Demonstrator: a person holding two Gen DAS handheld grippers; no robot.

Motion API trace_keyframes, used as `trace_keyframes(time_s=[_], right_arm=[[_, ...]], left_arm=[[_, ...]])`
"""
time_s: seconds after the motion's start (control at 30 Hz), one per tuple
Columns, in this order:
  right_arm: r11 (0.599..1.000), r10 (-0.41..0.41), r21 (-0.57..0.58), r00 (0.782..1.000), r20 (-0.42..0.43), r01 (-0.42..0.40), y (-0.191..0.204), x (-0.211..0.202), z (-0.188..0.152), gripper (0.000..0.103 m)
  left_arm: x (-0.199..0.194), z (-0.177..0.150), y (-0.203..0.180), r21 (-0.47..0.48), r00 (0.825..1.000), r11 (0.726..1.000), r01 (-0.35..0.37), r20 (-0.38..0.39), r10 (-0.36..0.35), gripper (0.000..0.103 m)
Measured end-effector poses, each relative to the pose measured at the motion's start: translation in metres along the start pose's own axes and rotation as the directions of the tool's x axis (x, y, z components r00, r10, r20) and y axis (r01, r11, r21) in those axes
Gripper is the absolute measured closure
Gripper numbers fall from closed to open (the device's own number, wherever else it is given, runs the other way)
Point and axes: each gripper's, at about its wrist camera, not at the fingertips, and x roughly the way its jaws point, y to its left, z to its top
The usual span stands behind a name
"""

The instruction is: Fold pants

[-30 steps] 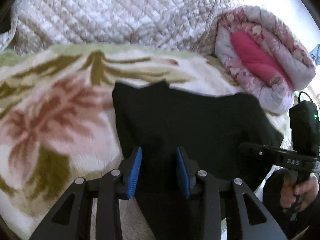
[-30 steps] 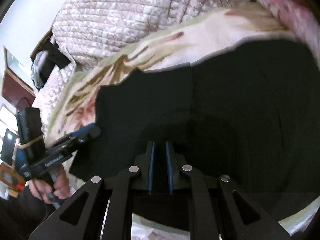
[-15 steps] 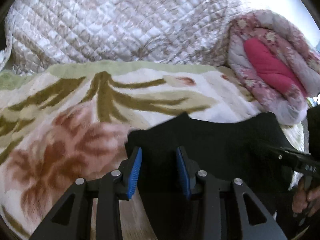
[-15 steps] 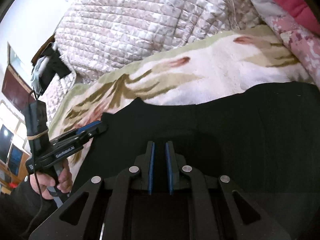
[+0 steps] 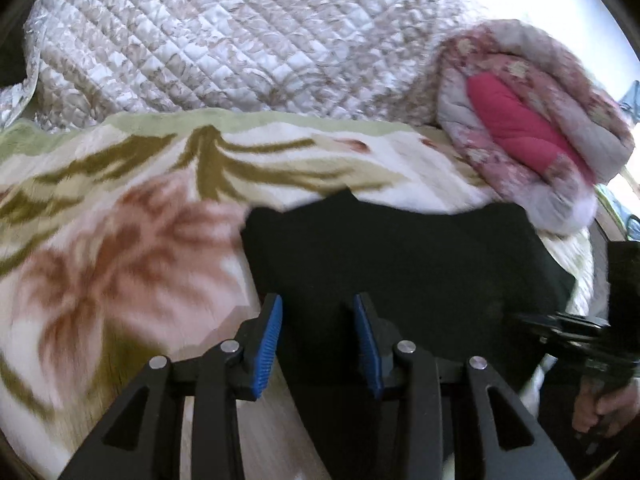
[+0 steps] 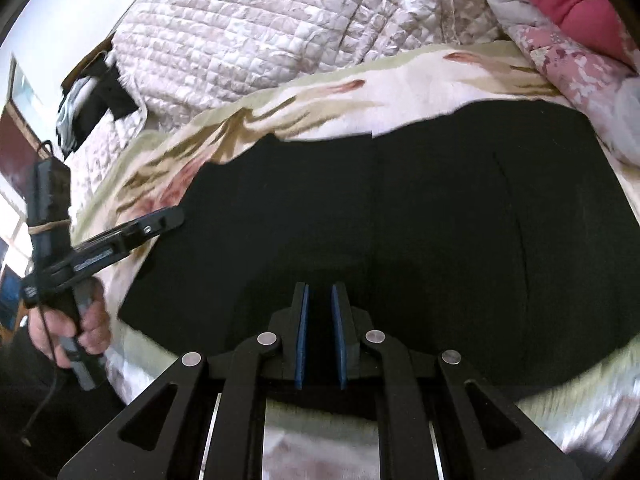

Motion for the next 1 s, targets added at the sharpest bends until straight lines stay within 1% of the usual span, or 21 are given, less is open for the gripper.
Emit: trace_keyframes(time_s=[0.1, 0.17, 0.23, 0.33, 0.4, 0.5, 0.53, 0.57, 0.6, 0.63, 0.67, 0.7, 0.73, 0.77, 0.8, 0.87, 0.93, 1.0], right_arm=[[1.0, -0.015, 0.0, 1.0, -0.004, 0.015, 0.002, -0.003, -0.008, 0.092], [1.0, -0.02, 0.004, 1.0, 0.0, 0.02, 0.002, -0.003, -0.009, 0.092], [1.0, -0.026, 0.008, 1.0, 0.0, 0.026, 0.002, -0.003, -0.01, 0.092], [0.999, -0.032, 0.009, 0.999, 0.004, 0.032, 0.003, -0.006, -0.014, 0.092], [0.999, -0.028, 0.027, 1.0, 0.005, 0.028, 0.002, -0.008, -0.017, 0.092], [0.998, -0.022, 0.051, 1.0, -0.004, 0.022, -0.003, -0.018, -0.012, 0.092], [0.996, -0.04, 0.079, 0.999, 0.012, 0.039, -0.01, -0.027, -0.009, 0.091], [0.993, -0.053, 0.11, 0.998, 0.034, 0.049, -0.019, -0.036, -0.008, 0.087], [0.988, -0.056, 0.146, 0.997, 0.057, 0.047, -0.029, -0.046, -0.006, 0.085], [0.98, -0.063, 0.194, 0.994, 0.087, 0.045, -0.042, -0.058, -0.004, 0.079], [0.968, -0.082, 0.247, 0.99, 0.116, 0.051, -0.056, -0.071, -0.003, 0.068], [0.955, -0.1, 0.291, 0.986, 0.136, 0.057, -0.068, -0.081, -0.003, 0.06], [0.941, -0.115, 0.335, 0.981, 0.155, 0.057, -0.079, -0.09, -0.003, 0.046], [0.917, -0.128, 0.395, 0.976, 0.178, 0.048, -0.094, -0.1, -0.007, 0.043], [0.894, -0.133, 0.446, 0.973, 0.186, 0.037, -0.104, -0.106, -0.01, 0.043], [0.844, -0.124, 0.536, 0.977, 0.175, 0.011, -0.123, -0.111, -0.019, 0.043], [0.805, -0.114, 0.593, 0.982, 0.152, 0.001, -0.134, -0.108, -0.024, 0.043], [0.778, -0.077, 0.628, 0.987, 0.144, -0.031, -0.143, -0.1, -0.027, 0.043]], left_arm=[[-0.017, -0.023, -0.015, 0.033, 1.0, 0.999, 0.011, -0.001, -0.011, 0.063], [-0.021, -0.036, -0.019, 0.035, 1.0, 0.999, 0.012, -0.014, -0.012, 0.063], [-0.02, -0.045, -0.019, 0.038, 1.0, 0.999, -0.011, -0.019, 0.011, 0.063], [-0.023, -0.051, -0.021, 0.047, 0.999, 0.998, -0.043, -0.016, 0.044, 0.063], [-0.021, -0.054, -0.018, 0.036, 0.998, 0.998, -0.056, -0.02, 0.057, 0.059], [-0.021, -0.057, -0.012, 0.009, 0.999, 0.999, -0.042, -0.022, 0.042, 0.059], [-0.021, -0.057, -0.012, 0.009, 0.999, 0.999, -0.043, -0.023, 0.043, 0.059], [-0.021, -0.058, -0.012, 0.01, 0.999, 0.999, -0.044, -0.023, 0.045, 0.059], [-0.021, -0.058, -0.012, 0.01, 0.999, 0.999, -0.045, -0.024, 0.045, 0.059], [-0.021, -0.058, -0.012, 0.01, 0.999, 0.999, -0.043, -0.025, 0.043, 0.059], [-0.021, -0.058, -0.012, 0.007, 0.999, 0.999, -0.041, -0.026, 0.041, 0.059], [-0.021, -0.058, -0.013, 0.006, 0.999, 0.999, -0.041, -0.027, 0.041, 0.059], [-0.022, -0.058, -0.013, 0.006, 0.999, 0.999, -0.042, -0.028, 0.042, 0.059], [-0.021, -0.058, -0.014, 0.006, 0.999, 0.999, -0.043, -0.028, 0.044, 0.059], [-0.021, -0.058, -0.013, 0.007, 0.999, 0.999, -0.043, -0.029, 0.044, 0.059], [-0.021, -0.058, -0.013, 0.006, 0.999, 0.999, -0.043, -0.033, 0.043, 0.059], [-0.021, -0.057, -0.012, 0.003, 0.998, 0.999, -0.043, -0.037, 0.043, 0.059], [-0.021, -0.056, -0.012, 0.002, 0.998, 0.999, -0.045, -0.042, 0.045, 0.058]])
